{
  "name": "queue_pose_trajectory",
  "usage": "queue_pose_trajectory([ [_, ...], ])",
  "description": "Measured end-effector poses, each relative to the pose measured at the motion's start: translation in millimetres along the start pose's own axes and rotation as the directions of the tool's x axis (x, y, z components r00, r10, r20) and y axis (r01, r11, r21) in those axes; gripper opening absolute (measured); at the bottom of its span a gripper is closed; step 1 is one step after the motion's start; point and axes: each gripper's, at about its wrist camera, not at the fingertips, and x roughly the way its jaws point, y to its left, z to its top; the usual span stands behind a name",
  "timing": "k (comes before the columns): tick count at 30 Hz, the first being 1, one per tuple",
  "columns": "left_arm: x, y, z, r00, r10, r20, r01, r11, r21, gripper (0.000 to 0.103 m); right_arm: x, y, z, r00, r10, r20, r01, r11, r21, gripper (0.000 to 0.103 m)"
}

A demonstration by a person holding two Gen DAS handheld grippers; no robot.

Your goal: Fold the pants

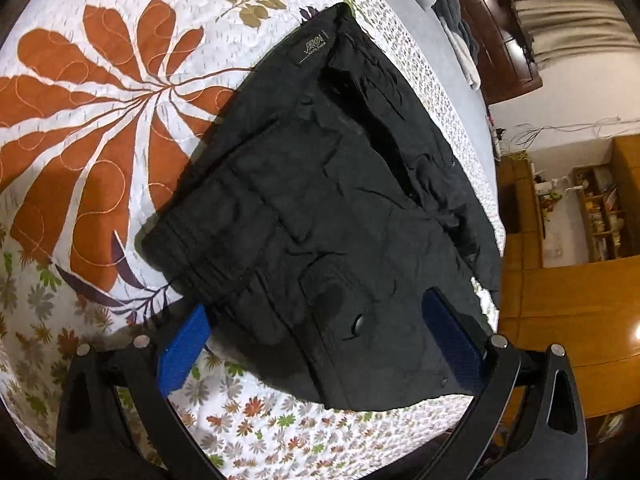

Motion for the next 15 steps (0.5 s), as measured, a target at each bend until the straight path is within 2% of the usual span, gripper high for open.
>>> queue_pose_trajectory([
  [2, 1, 0, -3, 1.0, 0.013, 0.017, -0.013, 1.0, 0.007, 0.098, 4, -39, 15, 0.999, 0.029, 0.016, -0.03, 0.994, 0.102, 0.099],
  [3, 1, -1, -4, 0.999, 0.03, 0.022, -0.031, 0.999, 0.017, 0.091, 5, -69, 26, 0.997, 0.06, 0.045, -0.067, 0.981, 0.181, 0.099],
  [4, 3, -3, -6, 0.996, 0.08, 0.026, -0.081, 0.996, 0.038, 0.076, 5, -89, 33, 0.995, 0.07, 0.066, -0.083, 0.97, 0.229, 0.099],
  [5, 1, -4, -10, 0.993, 0.116, 0.03, -0.117, 0.992, 0.049, 0.069, 5, -109, 39, 0.993, 0.08, 0.087, -0.101, 0.954, 0.281, 0.093],
  [6, 2, -5, -11, 0.988, 0.15, 0.031, -0.151, 0.987, 0.059, 0.058, 6, -136, 47, 0.988, 0.111, 0.108, -0.142, 0.926, 0.349, 0.081],
  [7, 1, -4, -11, 0.985, 0.168, 0.033, -0.17, 0.984, 0.061, 0.052, 8, -152, 51, 0.985, 0.13, 0.115, -0.165, 0.907, 0.389, 0.078],
  [9, -2, 2, -8, 0.987, 0.156, 0.028, -0.158, 0.986, 0.054, 0.047, 12, -185, 60, 0.98, 0.143, 0.142, -0.194, 0.859, 0.474, 0.078],
  [12, -3, 9, -5, 0.99, 0.138, 0.023, -0.138, 0.99, 0.029, 0.049, 21, -226, 67, 0.968, 0.166, 0.186, -0.245, 0.778, 0.578, 0.078],
  [14, -2, 8, -4, 0.993, 0.118, 0.026, -0.118, 0.993, 0.009, 0.061, 25, -239, 74, 0.963, 0.168, 0.213, -0.264, 0.758, 0.597, 0.078],
  [15, -1, 7, -4, 0.994, 0.104, 0.03, -0.105, 0.994, 0.007, 0.071, 28, -243, 77, 0.96, 0.171, 0.22, -0.271, 0.754, 0.599, 0.078],
])
